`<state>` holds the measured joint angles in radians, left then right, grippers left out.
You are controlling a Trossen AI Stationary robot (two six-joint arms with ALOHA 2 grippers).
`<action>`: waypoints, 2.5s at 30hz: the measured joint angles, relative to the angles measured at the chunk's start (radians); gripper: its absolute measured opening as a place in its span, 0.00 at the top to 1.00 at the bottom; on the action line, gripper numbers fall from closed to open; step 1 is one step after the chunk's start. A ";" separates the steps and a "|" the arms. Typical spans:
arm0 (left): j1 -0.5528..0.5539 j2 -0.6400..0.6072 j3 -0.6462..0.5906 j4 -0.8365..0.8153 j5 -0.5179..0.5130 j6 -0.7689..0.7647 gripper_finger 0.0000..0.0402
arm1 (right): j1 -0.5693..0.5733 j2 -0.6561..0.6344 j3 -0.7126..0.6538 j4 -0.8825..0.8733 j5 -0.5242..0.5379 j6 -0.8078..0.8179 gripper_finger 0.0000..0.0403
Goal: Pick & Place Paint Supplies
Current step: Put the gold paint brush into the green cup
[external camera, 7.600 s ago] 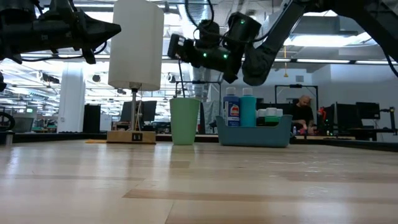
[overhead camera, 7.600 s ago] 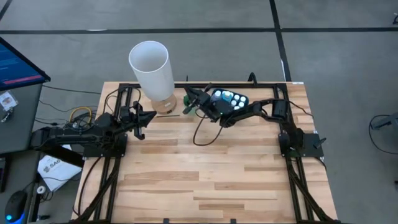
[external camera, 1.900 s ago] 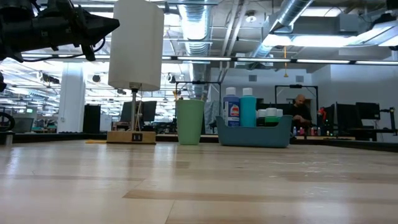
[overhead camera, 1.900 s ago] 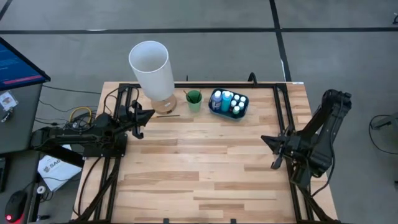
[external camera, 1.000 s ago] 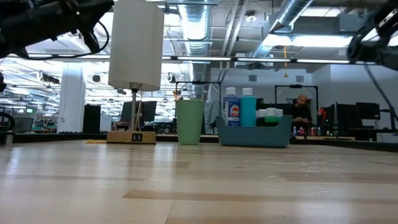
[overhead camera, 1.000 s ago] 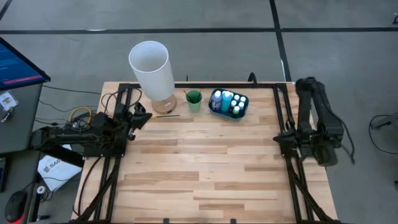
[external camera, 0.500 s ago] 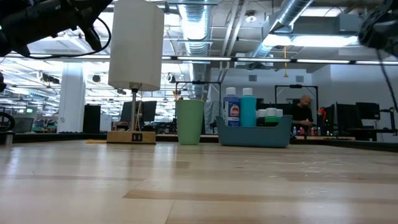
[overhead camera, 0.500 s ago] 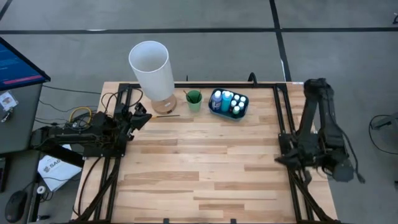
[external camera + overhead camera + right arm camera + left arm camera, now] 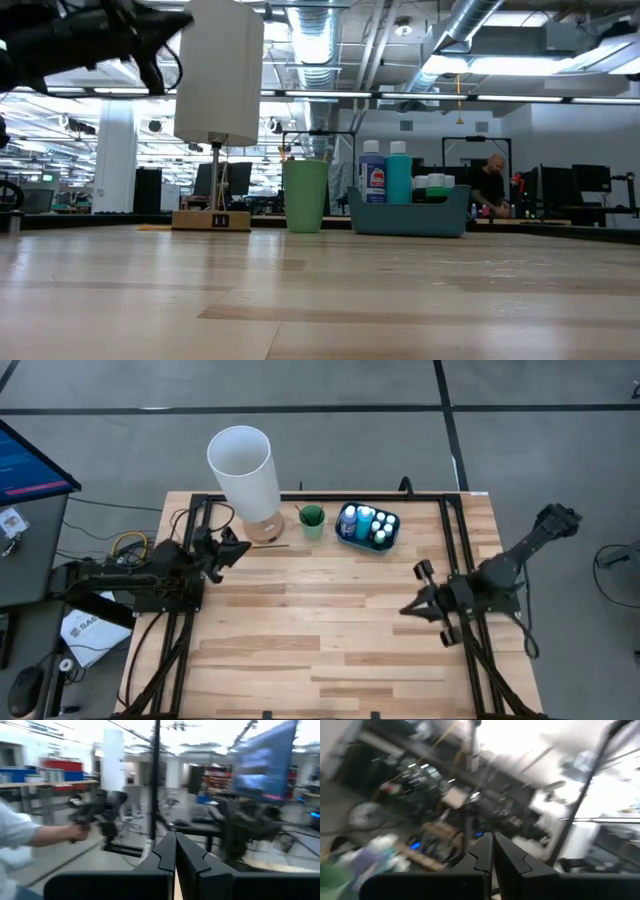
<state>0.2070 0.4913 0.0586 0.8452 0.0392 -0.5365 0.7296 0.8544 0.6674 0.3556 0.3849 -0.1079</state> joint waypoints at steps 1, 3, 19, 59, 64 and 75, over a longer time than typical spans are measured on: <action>0.000 0.010 0.000 -0.023 -0.020 0.000 0.99 | -0.038 -0.024 0.000 -0.032 -0.024 -0.006 1.00; 0.000 0.026 0.000 -0.072 -0.064 0.002 0.99 | -0.097 -0.073 0.000 -0.104 -0.087 -0.026 1.00; -0.013 0.063 0.021 -0.535 -0.322 0.060 1.00 | -0.209 -0.808 -0.446 -0.181 0.009 0.046 1.00; 0.093 0.434 0.191 -1.178 -0.635 0.155 0.44 | -0.213 -0.849 -0.494 -0.328 -0.048 0.110 1.00; 0.096 0.434 0.191 -1.164 -0.642 0.163 0.44 | -0.213 -0.849 -0.494 -0.346 -0.048 0.141 1.00; 0.105 0.530 0.190 -1.123 -0.637 0.165 0.44 | -0.213 -0.849 -0.494 -0.350 -0.048 0.154 1.00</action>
<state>0.3123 1.0211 0.2489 -0.2776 -0.5976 -0.3710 0.5167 0.0051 0.1734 0.0060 0.3367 0.0464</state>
